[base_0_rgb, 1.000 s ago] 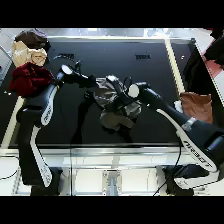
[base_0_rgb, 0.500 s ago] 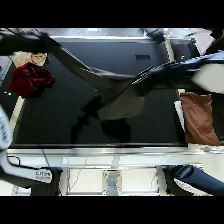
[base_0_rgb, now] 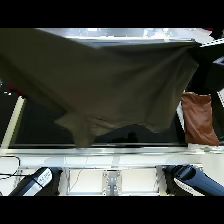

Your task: Fold the shirts.

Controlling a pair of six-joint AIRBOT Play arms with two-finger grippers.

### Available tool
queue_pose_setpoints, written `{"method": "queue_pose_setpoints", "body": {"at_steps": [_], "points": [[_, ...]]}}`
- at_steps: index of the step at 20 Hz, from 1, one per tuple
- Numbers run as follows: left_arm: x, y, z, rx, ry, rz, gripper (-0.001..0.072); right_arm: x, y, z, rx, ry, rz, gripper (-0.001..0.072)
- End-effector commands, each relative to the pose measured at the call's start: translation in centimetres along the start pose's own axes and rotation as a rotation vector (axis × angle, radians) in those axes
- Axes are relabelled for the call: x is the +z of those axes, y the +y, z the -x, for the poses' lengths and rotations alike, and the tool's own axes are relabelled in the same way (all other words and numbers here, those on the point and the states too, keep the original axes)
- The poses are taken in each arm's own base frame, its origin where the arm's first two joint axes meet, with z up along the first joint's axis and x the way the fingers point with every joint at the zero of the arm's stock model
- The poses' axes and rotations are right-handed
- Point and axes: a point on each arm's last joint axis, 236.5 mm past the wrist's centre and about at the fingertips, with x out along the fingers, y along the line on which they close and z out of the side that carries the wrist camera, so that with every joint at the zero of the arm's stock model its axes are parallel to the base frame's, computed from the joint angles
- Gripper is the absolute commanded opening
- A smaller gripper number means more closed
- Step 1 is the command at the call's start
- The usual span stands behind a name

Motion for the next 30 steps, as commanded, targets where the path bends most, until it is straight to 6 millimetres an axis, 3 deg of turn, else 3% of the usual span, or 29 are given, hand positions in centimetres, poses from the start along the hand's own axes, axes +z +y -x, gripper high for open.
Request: {"method": "queue_pose_setpoints", "body": {"at_steps": [1,4,7,8,10,11,12,14,16,18,21,23,24,26,28,30], "points": [[-7.4,3.5,-2.6,0.088,0.268,0.119,0.0008,-2.2,-6.0,-3.4,-0.235,0.117,0.03,0.0015],[-17.4,-0.8,-11.3,-0.161,0.555,0.239,0.0008,-7.2,-9.5,-12.2,-0.279,0.298,-0.006,0.0016],[-29.8,-5.0,-18.3,-0.276,0.844,0.268,0.001,-13.7,-10.7,-23.9,-0.199,0.429,-0.103,0.0018],[-33.4,-6.0,-20.3,-0.287,0.9,0.286,0.003,-16.1,-10.5,-27.6,-0.162,0.461,-0.143,0.0061],[-38.9,-7.2,-24.5,-0.286,0.958,0.316,0.0302,-20.5,-10.1,-33.7,-0.119,0.504,-0.188,0.0409],[-40.1,-7.4,-26.2,-0.285,0.949,0.352,0.0352,-22.0,-10.2,-35.4,-0.116,0.526,-0.19,0.0459],[-40.3,-7.2,-27.6,-0.28,0.921,0.395,0.0369,-22.5,-10.3,-36.1,-0.117,0.537,-0.188,0.0458],[-37.9,-4.9,-29.1,-0.248,0.817,0.472,0.0369,-21.1,-12.5,-34.9,-0.19,0.543,-0.118,0.0449],[-34.4,-0.8,-28.7,-0.202,0.714,0.534,0.0369,-18.5,-15.9,-30.6,-0.32,0.587,-0.035,0.045],[-32.1,4.5,-26.7,-0.103,0.644,0.635,0.0369,-15.9,-18.1,-25.2,-0.394,0.602,-0.031,0.0449],[-31.6,9.7,-23.1,-0.008,0.635,0.77,0.0369,-12.1,-19.6,-17.6,-0.421,0.481,-0.161,0.045],[-32.8,10.6,-21.8,-0.003,0.679,0.804,0.0369,-11.9,-18.6,-13.3,-0.388,0.427,-0.267,0.045],[-33.5,10.6,-21.6,0.0,0.692,0.815,0.0369,-13.0,-17.6,-11.8,-0.366,0.426,-0.311,0.045],[-35.6,9.7,-21.8,-0.007,0.735,0.843,0.0369,-17.6,-14.5,-10.0,-0.327,0.451,-0.439,0.045],[-37.8,8.3,-22.4,-0.011,0.796,0.891,0.0369,-23.2,-10.4,-10.6,-0.26,0.461,-0.643,0.0451],[-39.0,7.4,-23.2,-0.005,0.828,0.937,0.0369,-28.6,-4.1,-13.0,-0.081,0.502,-0.905,0.045]]}}
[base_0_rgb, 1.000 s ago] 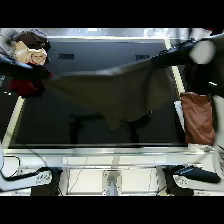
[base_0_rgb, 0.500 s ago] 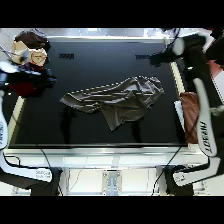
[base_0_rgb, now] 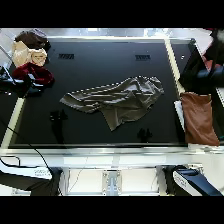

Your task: Fold the shirts.

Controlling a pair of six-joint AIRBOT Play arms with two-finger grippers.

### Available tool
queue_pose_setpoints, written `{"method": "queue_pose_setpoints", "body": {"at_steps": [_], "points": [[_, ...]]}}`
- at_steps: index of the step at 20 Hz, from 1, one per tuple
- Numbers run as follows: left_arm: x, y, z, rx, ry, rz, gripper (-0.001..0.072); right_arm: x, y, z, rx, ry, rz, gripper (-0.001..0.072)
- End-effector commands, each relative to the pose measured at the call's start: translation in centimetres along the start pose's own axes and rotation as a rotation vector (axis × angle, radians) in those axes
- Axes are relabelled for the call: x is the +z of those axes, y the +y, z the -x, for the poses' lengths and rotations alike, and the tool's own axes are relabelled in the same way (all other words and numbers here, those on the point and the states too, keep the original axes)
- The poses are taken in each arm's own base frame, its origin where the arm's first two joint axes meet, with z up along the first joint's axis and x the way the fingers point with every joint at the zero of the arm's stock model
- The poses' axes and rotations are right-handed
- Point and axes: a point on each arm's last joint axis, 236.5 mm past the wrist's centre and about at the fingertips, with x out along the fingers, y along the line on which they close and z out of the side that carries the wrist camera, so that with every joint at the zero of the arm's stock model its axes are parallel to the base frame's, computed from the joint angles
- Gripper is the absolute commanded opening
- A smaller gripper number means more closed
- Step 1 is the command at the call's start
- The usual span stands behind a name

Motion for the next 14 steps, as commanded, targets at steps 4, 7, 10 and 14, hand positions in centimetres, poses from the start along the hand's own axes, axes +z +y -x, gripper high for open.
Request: {"method": "queue_pose_setpoints", "body": {"at_steps": [4,7,10,14], "points": [[-1.4,-0.6,-3.3,-0.049,0.068,0.107,0.0369,-15.6,10.5,-7.9,0.512,0.393,-0.426,0.045],[-1.7,-0.8,-3.6,-0.05,0.077,0.102,0.0369,-18.6,10.9,-12.0,0.423,0.45,-0.325,0.045],[-1.7,-0.9,-3.6,-0.05,0.077,0.102,0.0369,-15.5,9.0,-16.4,0.341,0.284,-0.351,0.045],[-1.7,-0.9,-3.6,-0.05,0.077,0.102,0.0369,-18.8,7.9,-17.8,0.295,0.421,-0.355,0.045]]}}
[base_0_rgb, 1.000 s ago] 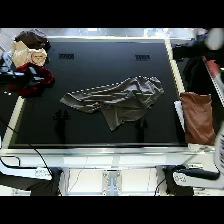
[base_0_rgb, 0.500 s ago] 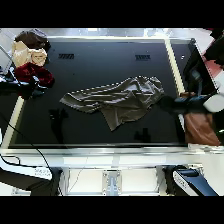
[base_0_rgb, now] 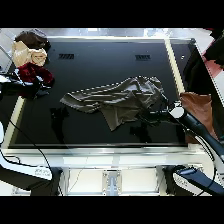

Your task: Fold the shirts.

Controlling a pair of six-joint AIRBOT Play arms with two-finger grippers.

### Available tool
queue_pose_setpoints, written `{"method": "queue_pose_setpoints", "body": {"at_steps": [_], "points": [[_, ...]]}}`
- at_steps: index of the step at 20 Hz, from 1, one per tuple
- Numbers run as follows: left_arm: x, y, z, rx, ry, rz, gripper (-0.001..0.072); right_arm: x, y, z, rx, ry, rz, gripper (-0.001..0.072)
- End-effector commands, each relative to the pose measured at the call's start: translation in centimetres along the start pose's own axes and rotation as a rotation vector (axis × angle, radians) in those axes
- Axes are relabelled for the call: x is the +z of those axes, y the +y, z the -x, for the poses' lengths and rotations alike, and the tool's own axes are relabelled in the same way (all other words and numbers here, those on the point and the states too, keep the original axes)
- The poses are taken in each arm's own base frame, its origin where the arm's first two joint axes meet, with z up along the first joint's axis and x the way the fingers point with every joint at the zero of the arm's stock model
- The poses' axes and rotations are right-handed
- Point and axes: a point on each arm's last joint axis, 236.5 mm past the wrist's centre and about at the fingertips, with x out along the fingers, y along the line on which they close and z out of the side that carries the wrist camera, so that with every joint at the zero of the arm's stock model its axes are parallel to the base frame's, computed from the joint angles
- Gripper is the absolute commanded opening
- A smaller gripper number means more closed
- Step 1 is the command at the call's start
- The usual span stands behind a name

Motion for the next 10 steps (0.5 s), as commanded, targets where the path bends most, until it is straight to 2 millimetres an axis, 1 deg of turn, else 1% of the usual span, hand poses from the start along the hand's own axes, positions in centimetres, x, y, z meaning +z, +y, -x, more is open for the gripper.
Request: {"method": "queue_pose_setpoints", "body": {"at_steps": [1,3,4,8,9,10], "points": [[-0.1,-0.1,-0.1,-0.002,0.002,0.002,0.0369,-1.2,-1.9,-1.9,-0.047,0.067,-0.025,0.045],[-0.2,-0.2,-0.2,-0.002,0.007,-0.001,0.0369,-1.4,-2.3,-2.5,-0.056,0.08,-0.099,0.045],[-0.4,-0.4,-0.3,-0.003,0.011,-0.005,0.0369,-1.0,-2.4,-2.7,-0.057,0.069,-0.136,0.045],[-1.1,-1.3,-1.0,-0.005,0.028,-0.026,0.0369,1.8,-1.8,-4.1,0.003,-0.033,-0.271,0.045],[-1.2,-1.5,-1.1,-0.006,0.03,-0.032,0.0369,2.2,-1.9,-4.6,0.014,-0.044,-0.312,0.0449],[-1.3,-1.6,-1.2,-0.006,0.031,-0.034,0.0369,2.2,-2.1,-5.2,0.017,-0.038,-0.345,0.045]]}}
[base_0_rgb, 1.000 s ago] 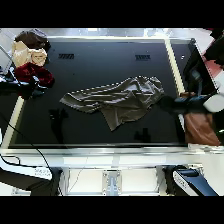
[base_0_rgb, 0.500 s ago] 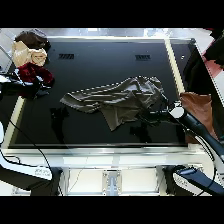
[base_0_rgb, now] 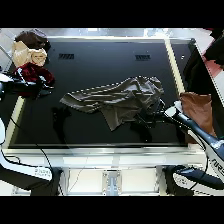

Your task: Fold the shirts.

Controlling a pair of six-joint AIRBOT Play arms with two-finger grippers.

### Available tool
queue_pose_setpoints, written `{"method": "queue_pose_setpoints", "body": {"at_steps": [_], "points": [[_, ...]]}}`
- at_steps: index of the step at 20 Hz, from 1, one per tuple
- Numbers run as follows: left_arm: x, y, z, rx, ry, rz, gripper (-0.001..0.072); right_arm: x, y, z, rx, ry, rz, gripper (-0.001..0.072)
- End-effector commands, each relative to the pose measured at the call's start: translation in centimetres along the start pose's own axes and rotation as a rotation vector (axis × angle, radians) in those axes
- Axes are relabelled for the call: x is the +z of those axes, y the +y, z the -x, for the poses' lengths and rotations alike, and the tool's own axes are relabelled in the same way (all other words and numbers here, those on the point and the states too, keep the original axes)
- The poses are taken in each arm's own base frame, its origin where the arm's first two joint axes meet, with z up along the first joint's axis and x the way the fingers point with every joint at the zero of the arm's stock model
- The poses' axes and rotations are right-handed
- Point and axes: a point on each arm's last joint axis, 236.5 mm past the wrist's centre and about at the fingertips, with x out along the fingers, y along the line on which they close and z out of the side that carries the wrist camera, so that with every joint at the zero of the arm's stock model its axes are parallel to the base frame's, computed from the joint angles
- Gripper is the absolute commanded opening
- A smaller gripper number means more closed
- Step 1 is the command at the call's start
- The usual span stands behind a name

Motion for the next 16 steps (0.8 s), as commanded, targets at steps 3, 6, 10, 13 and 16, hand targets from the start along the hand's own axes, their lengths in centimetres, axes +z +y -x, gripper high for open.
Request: {"method": "queue_pose_setpoints", "body": {"at_steps": [3,6,10,13,16], "points": [[-0.4,-0.5,-0.5,-0.001,0.009,-0.013,0.0369,0.8,-0.6,-2.4,0.019,-0.004,-0.167,0.0449],[-0.4,-0.5,-0.5,0.0,0.009,-0.013,0.0369,1.3,-0.2,-2.5,0.043,-0.021,-0.201,0.0282],[-0.4,-0.5,-0.4,-0.001,0.009,-0.012,0.0369,3.3,2.1,-1.7,0.088,-0.076,-0.135,0.0018],[-0.6,-0.5,-0.4,0.002,0.016,0.084,0.0368,4.9,6.2,0.6,0.154,-0.12,0.005,0.0018],[-1.0,0.8,-0.6,0.082,0.018,0.159,0.0369,6.0,10.3,4.2,0.199,-0.178,0.172,0.0017]]}}
